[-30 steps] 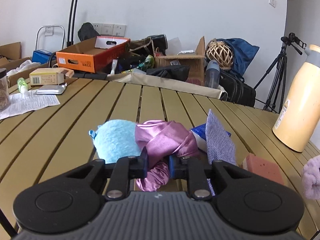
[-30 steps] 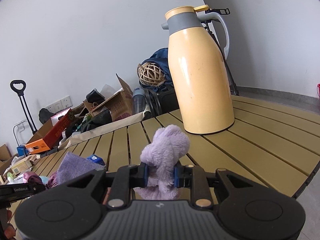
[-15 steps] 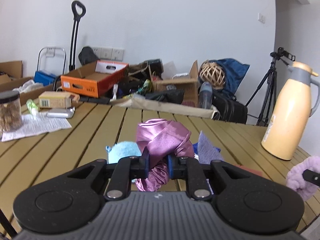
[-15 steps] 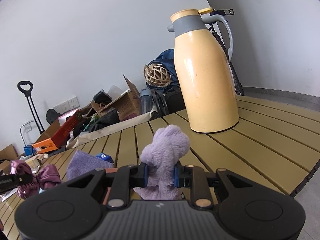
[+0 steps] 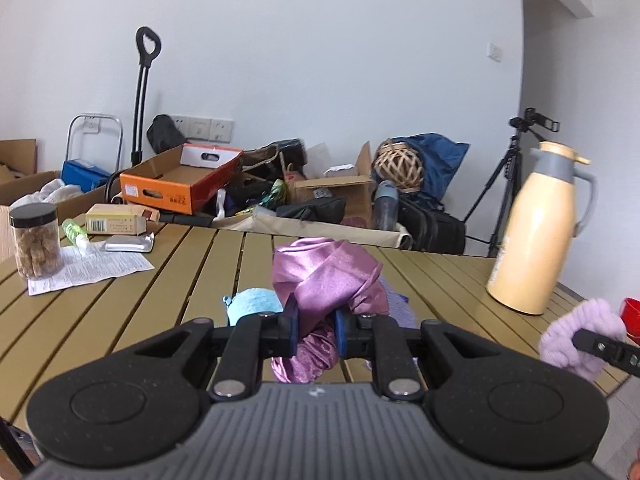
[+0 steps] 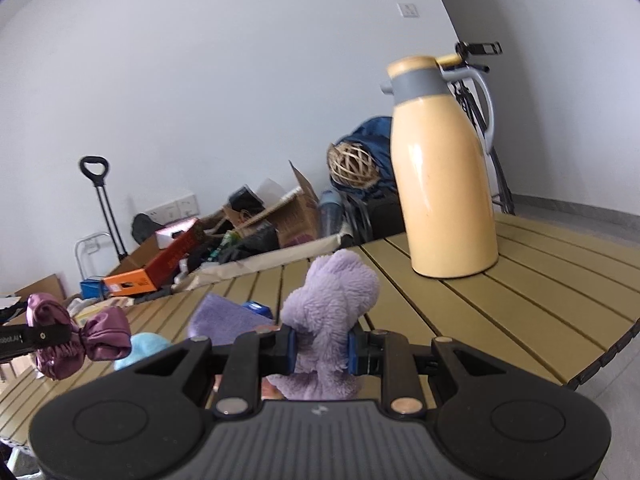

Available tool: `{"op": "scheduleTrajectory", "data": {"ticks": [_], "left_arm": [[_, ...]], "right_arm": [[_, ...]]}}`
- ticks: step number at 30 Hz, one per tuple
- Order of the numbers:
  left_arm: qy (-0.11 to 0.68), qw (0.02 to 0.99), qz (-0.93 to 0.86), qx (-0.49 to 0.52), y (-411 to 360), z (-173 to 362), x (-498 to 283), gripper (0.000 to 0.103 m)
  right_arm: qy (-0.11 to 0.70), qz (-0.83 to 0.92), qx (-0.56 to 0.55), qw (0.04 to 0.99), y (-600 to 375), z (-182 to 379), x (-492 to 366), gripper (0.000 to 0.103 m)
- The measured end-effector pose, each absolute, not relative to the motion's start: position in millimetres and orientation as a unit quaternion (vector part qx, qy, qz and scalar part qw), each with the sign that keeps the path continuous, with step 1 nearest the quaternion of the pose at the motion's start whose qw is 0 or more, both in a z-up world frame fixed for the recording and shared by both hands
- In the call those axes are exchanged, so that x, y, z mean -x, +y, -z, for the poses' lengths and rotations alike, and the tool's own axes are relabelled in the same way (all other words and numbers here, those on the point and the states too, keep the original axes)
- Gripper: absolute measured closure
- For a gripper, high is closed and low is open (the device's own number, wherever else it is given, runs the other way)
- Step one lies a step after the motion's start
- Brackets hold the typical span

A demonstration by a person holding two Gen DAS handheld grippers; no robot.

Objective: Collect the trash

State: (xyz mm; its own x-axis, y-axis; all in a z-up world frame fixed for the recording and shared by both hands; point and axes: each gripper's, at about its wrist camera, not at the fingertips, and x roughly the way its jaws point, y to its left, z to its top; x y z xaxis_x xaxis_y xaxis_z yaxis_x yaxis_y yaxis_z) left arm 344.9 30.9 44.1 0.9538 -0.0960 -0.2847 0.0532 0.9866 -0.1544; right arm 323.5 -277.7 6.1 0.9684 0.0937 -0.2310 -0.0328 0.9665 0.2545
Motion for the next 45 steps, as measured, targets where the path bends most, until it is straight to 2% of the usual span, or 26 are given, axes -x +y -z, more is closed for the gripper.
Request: {"op": "scheduleTrajectory", "data": {"ticks": [7,21,34,45], "left_arm": [[0.135,0.987,0.041,0.072,41.6,-59.8,-289.8,0.086],[0.160,0.984,0.026,0.077,56.6,-57.9,-209.4,0.086],[0.208,0.977,0.029,0.045,40.6,-33.0,-161.3,0.086],[0.279,0.960,0.033,0.025,29.2,11.5,-147.0,0.086]], "right_arm": [[0.113,-0.069,-0.114,0.985,-252.4,-22.7,-290.6,0.081],[0.135,-0.097,-0.120,0.979,-227.7,-25.9,-220.6,0.081],[0.198,-0.121,-0.097,0.968,-210.1,6.2,-171.2,0.081],[0.261,-0.123,-0.089,0.953,-207.4,48.2,-152.8,0.081]]}}
